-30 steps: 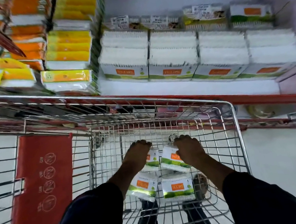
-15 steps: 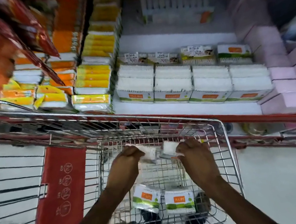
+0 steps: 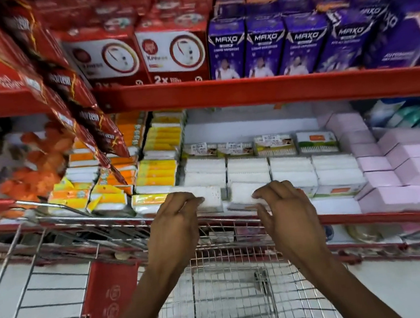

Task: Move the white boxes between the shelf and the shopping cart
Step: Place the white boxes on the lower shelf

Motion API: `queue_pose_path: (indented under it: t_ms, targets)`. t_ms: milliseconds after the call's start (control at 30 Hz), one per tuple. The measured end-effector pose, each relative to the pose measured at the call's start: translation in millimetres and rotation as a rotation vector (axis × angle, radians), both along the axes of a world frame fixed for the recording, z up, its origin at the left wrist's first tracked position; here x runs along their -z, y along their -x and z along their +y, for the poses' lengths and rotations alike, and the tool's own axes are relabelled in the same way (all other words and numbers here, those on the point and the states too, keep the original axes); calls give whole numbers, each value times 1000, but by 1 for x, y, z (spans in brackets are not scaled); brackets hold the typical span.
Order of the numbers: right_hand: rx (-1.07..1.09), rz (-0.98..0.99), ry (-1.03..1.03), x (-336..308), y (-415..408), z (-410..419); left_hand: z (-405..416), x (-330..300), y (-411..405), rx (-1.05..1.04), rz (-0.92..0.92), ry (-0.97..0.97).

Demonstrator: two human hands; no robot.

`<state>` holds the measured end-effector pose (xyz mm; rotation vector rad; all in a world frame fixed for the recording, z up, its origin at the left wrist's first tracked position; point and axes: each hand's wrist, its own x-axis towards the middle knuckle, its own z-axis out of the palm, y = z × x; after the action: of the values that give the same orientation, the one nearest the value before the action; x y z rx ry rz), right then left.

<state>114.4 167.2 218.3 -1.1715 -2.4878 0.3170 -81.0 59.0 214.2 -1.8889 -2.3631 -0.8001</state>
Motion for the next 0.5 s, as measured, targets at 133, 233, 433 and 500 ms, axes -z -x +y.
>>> queue_pose_path:
  t_ms: [133, 233, 433, 500]
  targets:
    - [9, -30, 19, 15, 8, 13, 19, 14, 6, 4, -9, 30]
    - [4, -69, 33, 27, 12, 19, 27, 28, 8, 6, -12, 69]
    - [-3, -107, 47, 47, 20, 26, 33, 44, 7, -3, -14, 124]
    - [1, -105, 42, 50, 22, 27, 35, 46, 8, -6, -18, 127]
